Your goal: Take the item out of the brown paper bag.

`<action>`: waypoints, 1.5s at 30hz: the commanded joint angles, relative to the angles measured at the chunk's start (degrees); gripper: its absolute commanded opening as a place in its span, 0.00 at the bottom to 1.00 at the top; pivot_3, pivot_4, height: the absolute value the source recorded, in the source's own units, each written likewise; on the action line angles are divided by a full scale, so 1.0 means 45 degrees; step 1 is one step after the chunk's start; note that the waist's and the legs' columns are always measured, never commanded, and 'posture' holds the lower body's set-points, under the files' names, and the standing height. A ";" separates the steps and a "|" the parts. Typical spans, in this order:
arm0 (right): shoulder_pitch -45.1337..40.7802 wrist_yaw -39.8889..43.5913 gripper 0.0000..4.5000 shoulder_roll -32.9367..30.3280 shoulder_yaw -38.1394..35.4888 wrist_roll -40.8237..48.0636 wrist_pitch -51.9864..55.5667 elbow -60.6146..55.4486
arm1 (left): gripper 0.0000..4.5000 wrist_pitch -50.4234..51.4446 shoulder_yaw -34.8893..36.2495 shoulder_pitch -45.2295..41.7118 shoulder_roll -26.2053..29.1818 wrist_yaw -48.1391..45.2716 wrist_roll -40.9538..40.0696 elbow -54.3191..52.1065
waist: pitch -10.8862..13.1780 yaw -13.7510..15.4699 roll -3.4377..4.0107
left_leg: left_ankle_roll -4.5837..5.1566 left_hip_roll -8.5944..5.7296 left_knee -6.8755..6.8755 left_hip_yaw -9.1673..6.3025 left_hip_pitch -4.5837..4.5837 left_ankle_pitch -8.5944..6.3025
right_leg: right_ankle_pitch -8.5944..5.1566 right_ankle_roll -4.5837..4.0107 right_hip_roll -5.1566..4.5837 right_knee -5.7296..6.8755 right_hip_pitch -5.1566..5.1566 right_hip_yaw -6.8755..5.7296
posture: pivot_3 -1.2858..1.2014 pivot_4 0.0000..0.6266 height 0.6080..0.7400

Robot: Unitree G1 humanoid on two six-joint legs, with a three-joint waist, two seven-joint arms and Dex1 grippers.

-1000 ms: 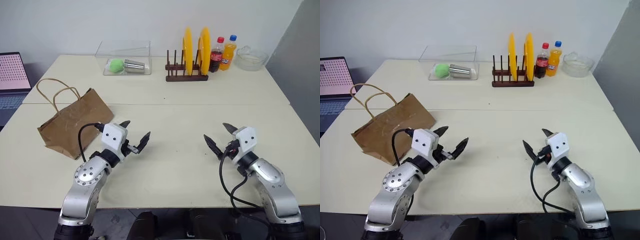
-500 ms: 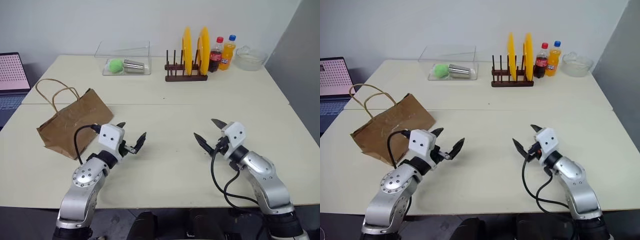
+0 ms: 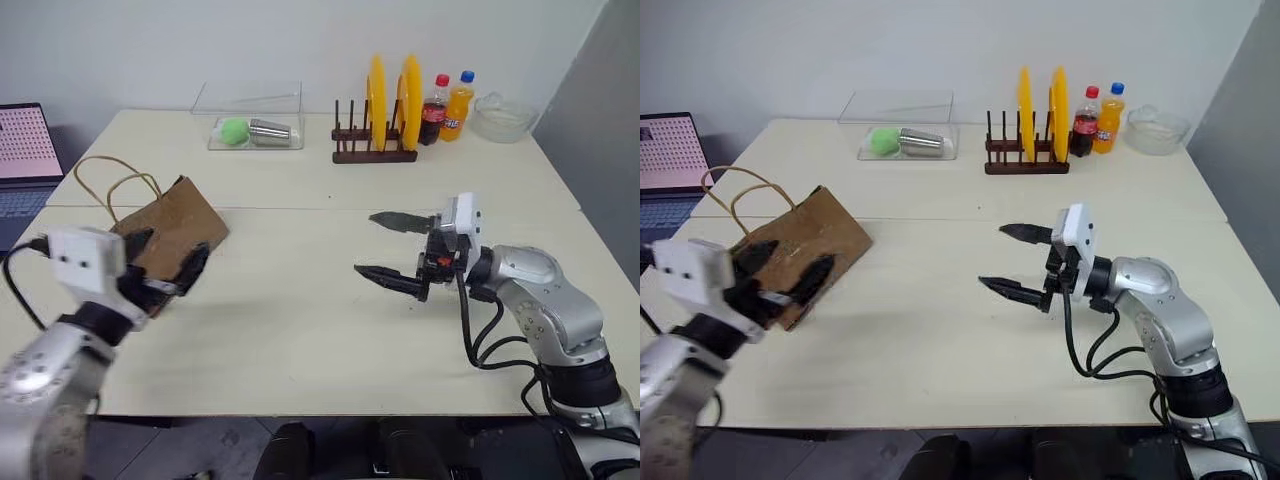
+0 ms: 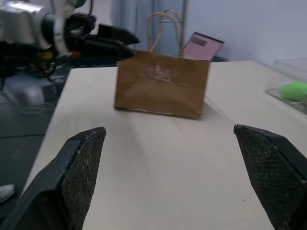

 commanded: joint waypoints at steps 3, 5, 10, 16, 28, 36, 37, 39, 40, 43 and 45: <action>-0.0725 0.1286 1.00 -0.0284 0.0409 0.0267 0.0141 -0.0101 | 1.00 0.0580 0.0865 -0.1208 0.3113 -0.2470 -0.0727 0.3252 | 0.0002 0.0048 -0.0008 | 0.0001 -0.0012 0.0000 -0.0004 0.0002 0.0000 | -0.0002 0.0001 -0.0011 -0.0016 0.0011 -0.0008 | 0.52 0.24 1.00; -0.0837 0.1394 1.00 -0.0298 0.0430 0.0216 0.0119 -0.0111 | 1.00 0.0644 0.0750 -0.1324 0.3777 -0.3078 -0.0575 0.4194 | 0.0005 0.0021 -0.0002 | 0.0001 -0.0007 -0.0008 -0.0006 0.0002 -0.0001 | -0.0001 0.0001 -0.0010 -0.0024 0.0009 -0.0009 | 0.52 0.24 1.00; -0.0885 0.1514 1.00 -0.0455 0.0369 0.0132 0.0134 -0.0248 | 1.00 0.0438 0.0076 -0.1039 0.4882 -0.4644 0.0106 0.5827 | 0.0006 -0.0010 0.0000 | 0.0000 -0.0002 -0.0017 0.0010 -0.0022 -0.0002 | 0.0003 -0.0009 -0.0015 -0.0020 -0.0030 0.0012 | 0.52 0.24 1.00; -0.1014 0.1636 1.00 -0.0617 0.0472 0.0122 0.0116 -0.0468 | 1.00 -0.0648 -0.1653 -0.2593 0.5865 -0.5714 0.1219 0.8617 | 0.0007 0.0005 0.0001 | -0.0001 0.0003 -0.0017 0.0008 -0.0032 -0.0002 | 0.0006 -0.0014 -0.0015 -0.0011 -0.0050 0.0006 | 0.52 0.24 1.00; -0.2281 0.2384 1.00 -0.0567 0.0844 0.0479 0.0608 -0.0723 | 1.00 -0.1870 -0.6078 -0.7080 0.5868 -0.7347 0.3609 1.2753 | 0.0006 -0.0009 -0.0004 | 0.0000 0.0001 -0.0013 0.0015 -0.0083 -0.0002 | 0.0045 -0.0077 -0.0016 -0.0003 -0.0094 0.0004 | 0.52 0.24 1.00; -0.2077 0.2290 1.00 -0.0600 0.0884 0.0334 0.0607 -0.0912 | 0.66 -0.1810 -0.7292 -0.8463 0.5432 -0.8013 0.4368 1.3484 | 0.0006 -0.0025 -0.0004 | 0.0001 -0.0001 -0.0009 0.0019 -0.0082 -0.0001 | 0.0046 -0.0075 -0.0016 0.0004 -0.0093 0.0005 | 0.52 0.24 1.00; -0.2075 0.2280 1.00 -0.0606 0.0877 0.0323 0.0610 -0.0909 | 0.58 -0.1864 -0.7414 -0.8455 0.5462 -0.8063 0.4513 1.3526 | 0.0006 -0.0036 -0.0004 | 0.0001 0.0000 -0.0009 0.0018 -0.0083 -0.0001 | 0.0046 -0.0075 -0.0016 0.0006 -0.0094 0.0005 | 0.52 0.24 1.00; -0.2064 0.2258 1.00 -0.0622 0.0855 0.0314 0.0625 -0.0906 | 0.44 -0.1897 -0.7547 -0.8409 0.5495 -0.8198 0.4689 1.3586 | 0.0006 -0.0046 -0.0004 | 0.0001 0.0000 -0.0009 0.0018 -0.0082 -0.0001 | 0.0046 -0.0075 -0.0016 0.0007 -0.0095 0.0005 | 0.52 0.24 1.00; -0.2060 0.2245 1.00 -0.0633 0.0836 0.0315 0.0637 -0.0901 | 0.37 -0.1952 -0.7587 -0.8384 0.5492 -0.8213 0.4794 1.3628 | 0.0006 -0.0046 -0.0004 | 0.0001 0.0000 -0.0009 0.0018 -0.0081 -0.0001 | 0.0046 -0.0075 -0.0016 0.0009 -0.0095 0.0006 | 0.52 0.24 1.00; -0.2021 0.2151 1.00 -0.0642 0.0759 0.0374 0.0738 -0.0938 | 0.15 -0.2080 -0.7584 -0.8458 0.5408 -0.8229 0.4996 1.3761 | 0.0006 -0.0045 -0.0004 | 0.0001 0.0000 -0.0008 0.0018 -0.0080 -0.0001 | 0.0046 -0.0075 -0.0016 0.0010 -0.0094 0.0006 | 0.52 0.24 1.00; -0.1980 0.2073 1.00 -0.0642 0.0728 0.0424 0.0792 -0.0999 | 0.01 -0.2167 -0.7481 -0.8602 0.5266 -0.8232 0.4983 1.3734 | 0.0006 -0.0043 -0.0005 | 0.0001 0.0000 -0.0005 0.0017 -0.0081 -0.0001 | 0.0046 -0.0075 -0.0017 0.0010 -0.0093 0.0007 | 0.52 0.24 1.00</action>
